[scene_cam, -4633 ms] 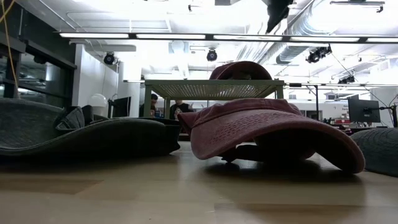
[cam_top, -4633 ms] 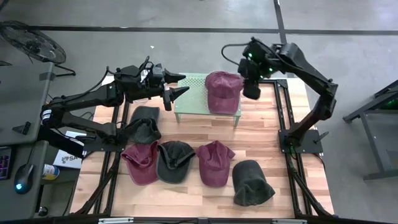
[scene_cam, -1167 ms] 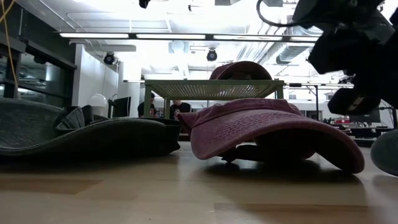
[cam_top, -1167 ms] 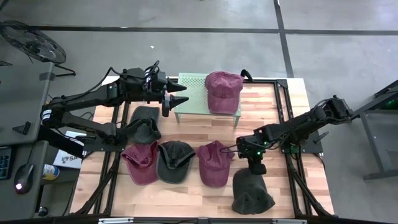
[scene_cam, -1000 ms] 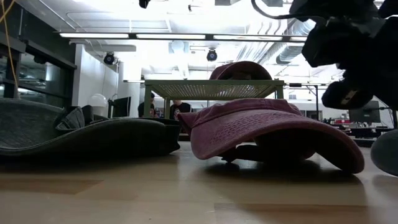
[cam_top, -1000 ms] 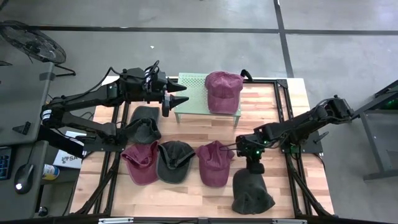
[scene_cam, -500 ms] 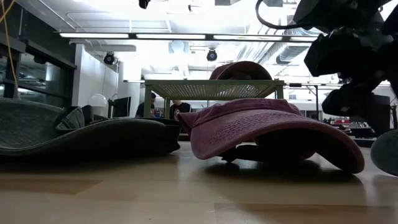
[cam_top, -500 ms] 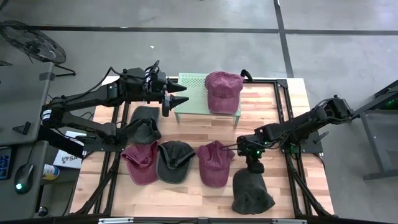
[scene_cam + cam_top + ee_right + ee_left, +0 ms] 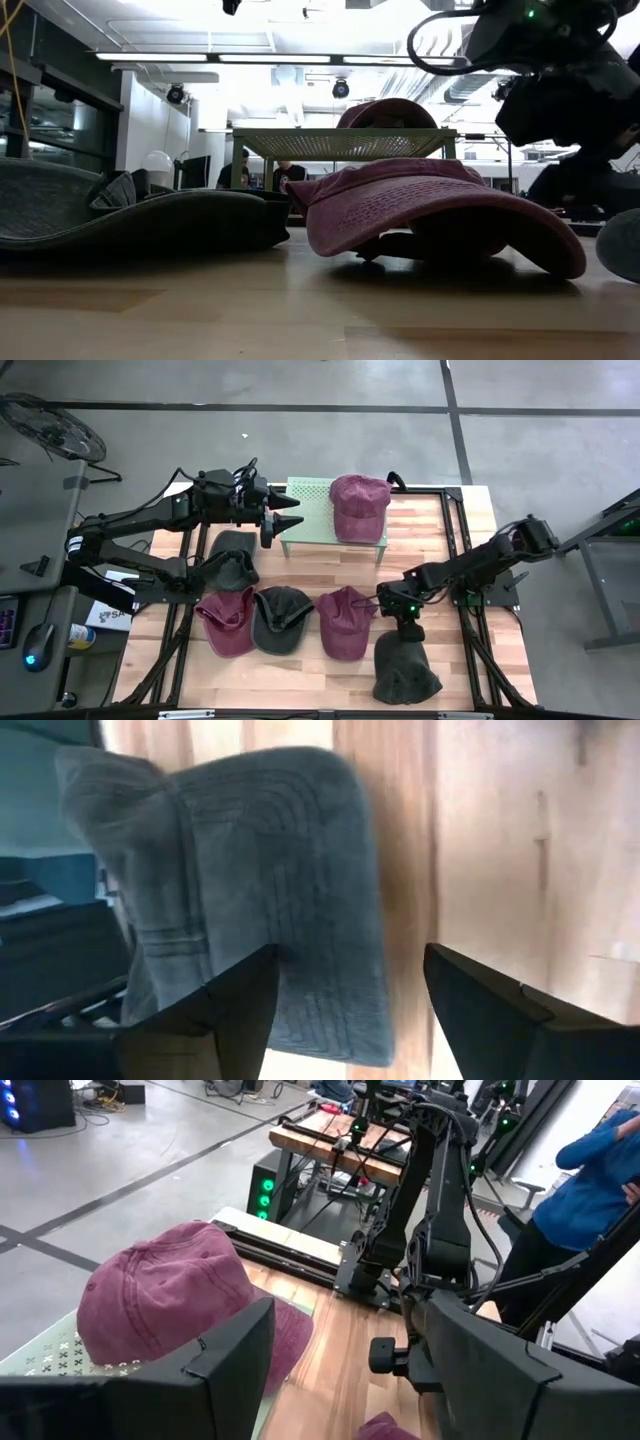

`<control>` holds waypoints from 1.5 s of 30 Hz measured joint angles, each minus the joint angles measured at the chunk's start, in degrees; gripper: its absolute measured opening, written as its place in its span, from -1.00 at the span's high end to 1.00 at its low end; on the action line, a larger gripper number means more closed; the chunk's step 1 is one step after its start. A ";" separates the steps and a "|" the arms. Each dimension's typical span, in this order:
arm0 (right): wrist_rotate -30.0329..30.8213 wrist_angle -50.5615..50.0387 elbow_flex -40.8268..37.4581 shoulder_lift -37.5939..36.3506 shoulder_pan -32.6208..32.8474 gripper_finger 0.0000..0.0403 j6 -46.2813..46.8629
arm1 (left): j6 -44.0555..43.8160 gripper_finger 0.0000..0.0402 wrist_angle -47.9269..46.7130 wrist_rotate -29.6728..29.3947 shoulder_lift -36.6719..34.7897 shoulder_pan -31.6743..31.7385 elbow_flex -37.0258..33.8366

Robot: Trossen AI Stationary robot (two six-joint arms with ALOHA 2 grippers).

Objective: Pick & Place hat
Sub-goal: Put the bottom right black cap on the shelf

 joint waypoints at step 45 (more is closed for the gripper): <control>-11.09 3.76 4.33 -4.77 1.63 0.96 3.96 | -0.34 -0.26 0.02 -0.18 0.00 0.02 0.00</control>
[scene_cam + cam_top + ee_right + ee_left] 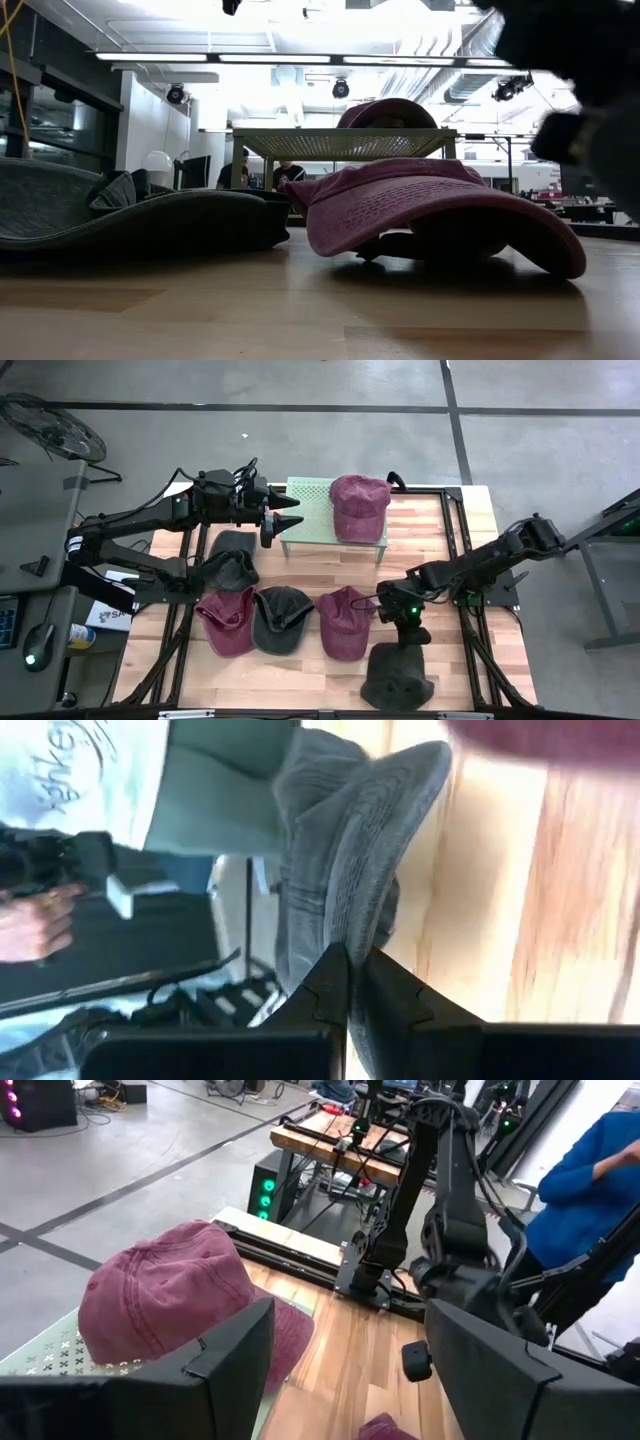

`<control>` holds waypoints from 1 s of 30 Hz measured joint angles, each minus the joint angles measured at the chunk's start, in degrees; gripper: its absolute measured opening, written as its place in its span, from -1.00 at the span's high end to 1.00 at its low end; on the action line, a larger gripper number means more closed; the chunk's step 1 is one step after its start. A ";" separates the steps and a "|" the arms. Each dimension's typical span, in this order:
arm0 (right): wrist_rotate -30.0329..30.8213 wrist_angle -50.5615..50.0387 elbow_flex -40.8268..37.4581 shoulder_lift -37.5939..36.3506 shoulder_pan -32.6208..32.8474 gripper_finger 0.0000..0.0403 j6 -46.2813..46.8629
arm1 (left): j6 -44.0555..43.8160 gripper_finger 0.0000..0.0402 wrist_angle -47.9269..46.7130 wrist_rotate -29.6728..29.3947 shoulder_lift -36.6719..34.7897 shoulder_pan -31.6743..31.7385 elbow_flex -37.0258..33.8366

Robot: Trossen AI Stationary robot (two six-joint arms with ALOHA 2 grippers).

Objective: Pick & Place hat
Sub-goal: Put the bottom right black cap on the shelf

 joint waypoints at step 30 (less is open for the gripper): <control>32.41 0.44 17.65 -20.62 5.17 0.96 -15.90 | -3.03 -0.26 10.17 1.72 0.00 0.00 0.00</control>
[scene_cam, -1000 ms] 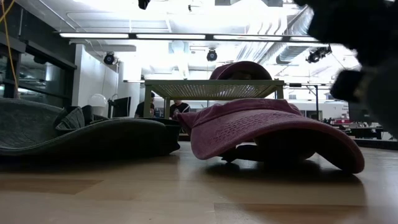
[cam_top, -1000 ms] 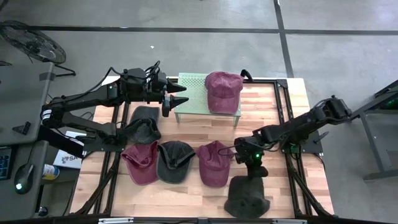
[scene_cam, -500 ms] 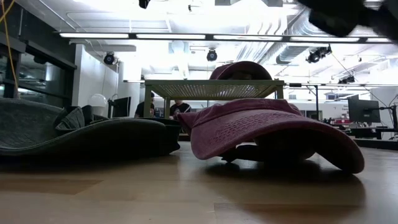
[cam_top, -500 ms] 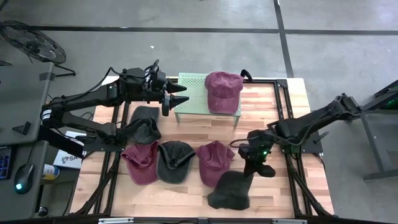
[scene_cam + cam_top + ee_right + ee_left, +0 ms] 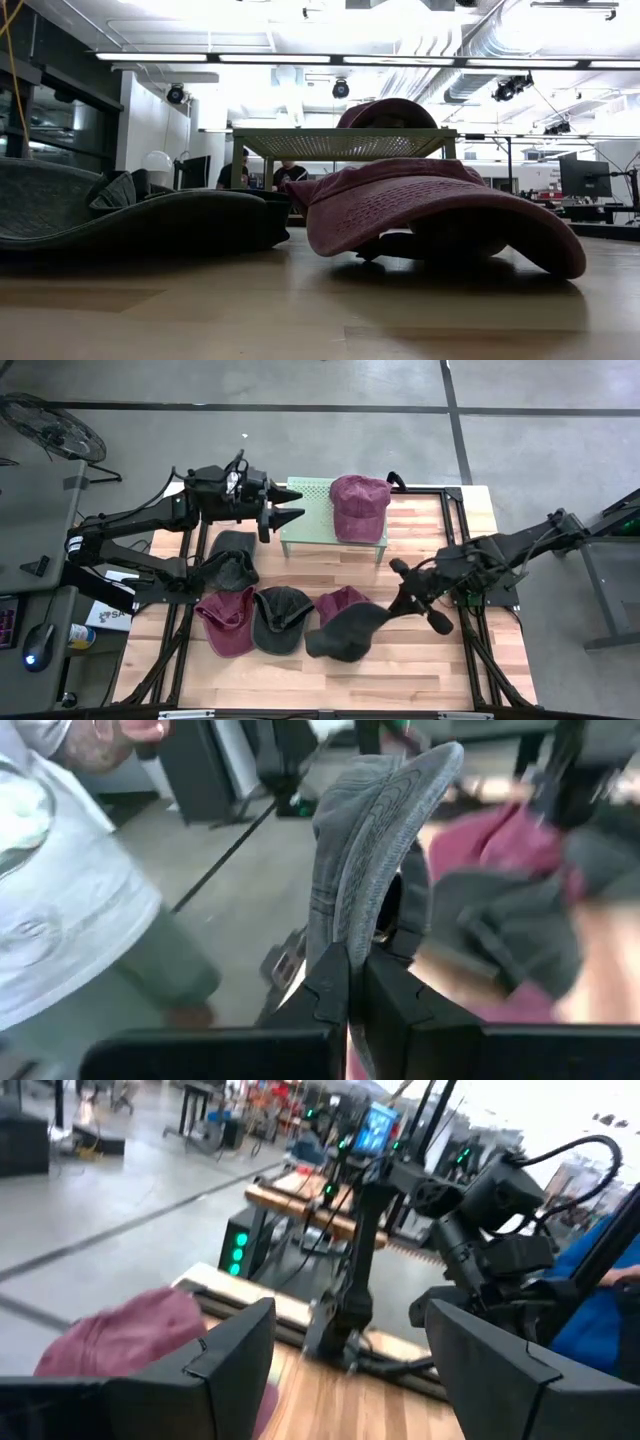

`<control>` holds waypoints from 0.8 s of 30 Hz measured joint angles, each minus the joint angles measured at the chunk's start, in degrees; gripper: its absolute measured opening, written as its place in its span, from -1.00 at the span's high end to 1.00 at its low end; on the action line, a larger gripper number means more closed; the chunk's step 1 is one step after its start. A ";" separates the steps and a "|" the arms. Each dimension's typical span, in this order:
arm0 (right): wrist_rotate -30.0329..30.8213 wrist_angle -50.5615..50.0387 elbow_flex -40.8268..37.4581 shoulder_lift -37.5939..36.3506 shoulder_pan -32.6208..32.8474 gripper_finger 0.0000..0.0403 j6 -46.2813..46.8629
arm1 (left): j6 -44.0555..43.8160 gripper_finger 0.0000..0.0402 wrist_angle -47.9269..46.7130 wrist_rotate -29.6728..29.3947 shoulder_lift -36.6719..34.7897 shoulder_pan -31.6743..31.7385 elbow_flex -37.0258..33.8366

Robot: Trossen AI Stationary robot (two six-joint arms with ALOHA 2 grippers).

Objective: Pick & Place hat
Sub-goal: Put the bottom right black cap on the shelf

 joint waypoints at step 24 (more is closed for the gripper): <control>32.04 3.28 15.93 -0.09 -0.24 0.96 -26.64 | 11.28 -0.26 24.24 -0.65 5.01 0.00 0.00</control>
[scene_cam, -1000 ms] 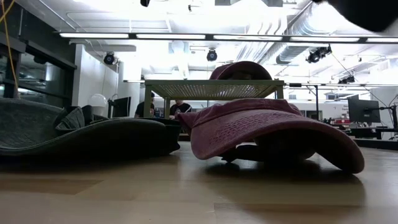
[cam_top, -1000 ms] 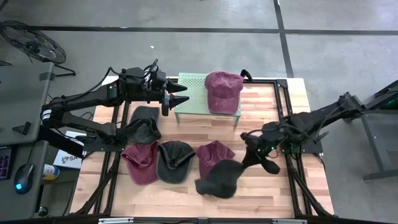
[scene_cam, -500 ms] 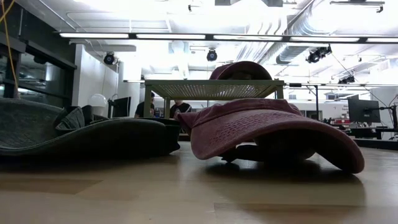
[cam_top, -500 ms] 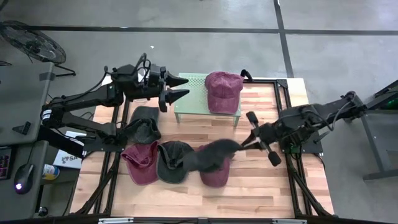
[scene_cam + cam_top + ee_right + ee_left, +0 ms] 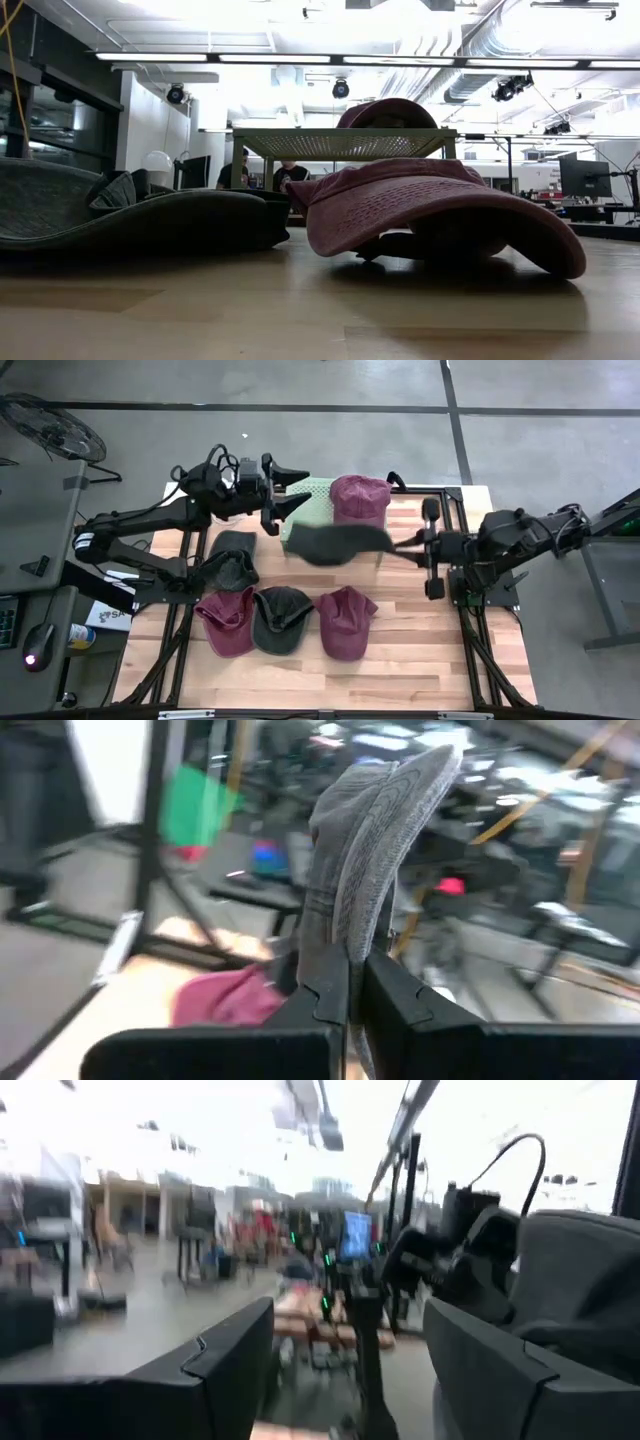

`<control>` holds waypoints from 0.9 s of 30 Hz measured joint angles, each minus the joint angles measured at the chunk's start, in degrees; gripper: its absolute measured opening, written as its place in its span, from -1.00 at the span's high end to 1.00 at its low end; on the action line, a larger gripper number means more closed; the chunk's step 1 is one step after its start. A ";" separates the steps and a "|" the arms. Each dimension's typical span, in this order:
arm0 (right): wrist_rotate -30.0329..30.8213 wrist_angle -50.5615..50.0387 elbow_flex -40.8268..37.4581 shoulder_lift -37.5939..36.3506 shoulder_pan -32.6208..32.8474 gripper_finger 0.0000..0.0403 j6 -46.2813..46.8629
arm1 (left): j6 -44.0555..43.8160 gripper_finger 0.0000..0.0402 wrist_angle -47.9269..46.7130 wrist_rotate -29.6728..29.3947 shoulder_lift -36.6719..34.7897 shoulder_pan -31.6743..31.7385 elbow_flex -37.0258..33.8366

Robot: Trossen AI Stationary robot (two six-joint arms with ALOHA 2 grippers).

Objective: Pick & Place hat
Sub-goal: Put the bottom right black cap on the shelf

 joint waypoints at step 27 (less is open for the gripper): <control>20.35 18.84 -0.30 0.80 -3.43 0.96 -15.40 | 9.88 -0.26 9.59 -9.18 2.95 0.00 0.00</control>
